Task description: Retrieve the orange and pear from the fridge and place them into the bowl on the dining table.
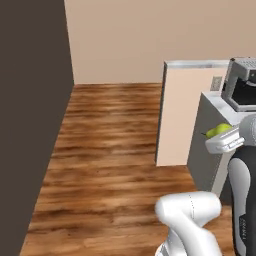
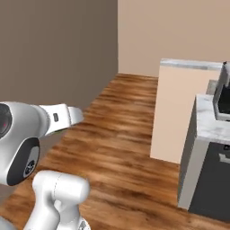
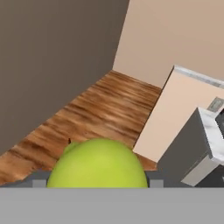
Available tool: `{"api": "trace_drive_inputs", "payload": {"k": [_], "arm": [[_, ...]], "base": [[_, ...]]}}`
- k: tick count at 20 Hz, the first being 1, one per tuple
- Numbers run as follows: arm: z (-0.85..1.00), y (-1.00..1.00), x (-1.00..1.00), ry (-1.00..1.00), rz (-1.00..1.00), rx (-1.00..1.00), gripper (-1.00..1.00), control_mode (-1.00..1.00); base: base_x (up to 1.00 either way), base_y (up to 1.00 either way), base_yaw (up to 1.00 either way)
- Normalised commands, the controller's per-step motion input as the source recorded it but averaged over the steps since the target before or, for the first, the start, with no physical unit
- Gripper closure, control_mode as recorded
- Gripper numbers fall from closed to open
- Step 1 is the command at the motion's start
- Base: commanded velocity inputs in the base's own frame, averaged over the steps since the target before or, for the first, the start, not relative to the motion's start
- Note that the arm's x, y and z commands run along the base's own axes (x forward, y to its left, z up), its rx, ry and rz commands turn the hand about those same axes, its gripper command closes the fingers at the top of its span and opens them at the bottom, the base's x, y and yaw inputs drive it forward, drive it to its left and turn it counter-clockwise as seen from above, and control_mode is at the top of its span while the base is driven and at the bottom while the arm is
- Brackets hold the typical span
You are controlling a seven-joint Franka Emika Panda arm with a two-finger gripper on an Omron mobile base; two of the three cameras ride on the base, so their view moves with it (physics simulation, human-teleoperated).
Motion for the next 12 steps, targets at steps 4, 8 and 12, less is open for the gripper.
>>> {"api": "trace_drive_inputs", "payload": {"k": [4, 8, 12], "arm": [[0.0, 0.0, 0.0, 0.0, 0.0, 0.0, 1.0, 1.0], [0.0, 0.0, 0.0, 0.0, 0.0, 0.0, 1.0, 1.0], [0.0, 0.0, 0.0, 0.0, 0.0, 0.0, 1.0, 1.0]], "base": [[1.0, 0.68, -0.36], [1.0, 0.97, -0.21], [1.0, 0.92, -0.08]]}}
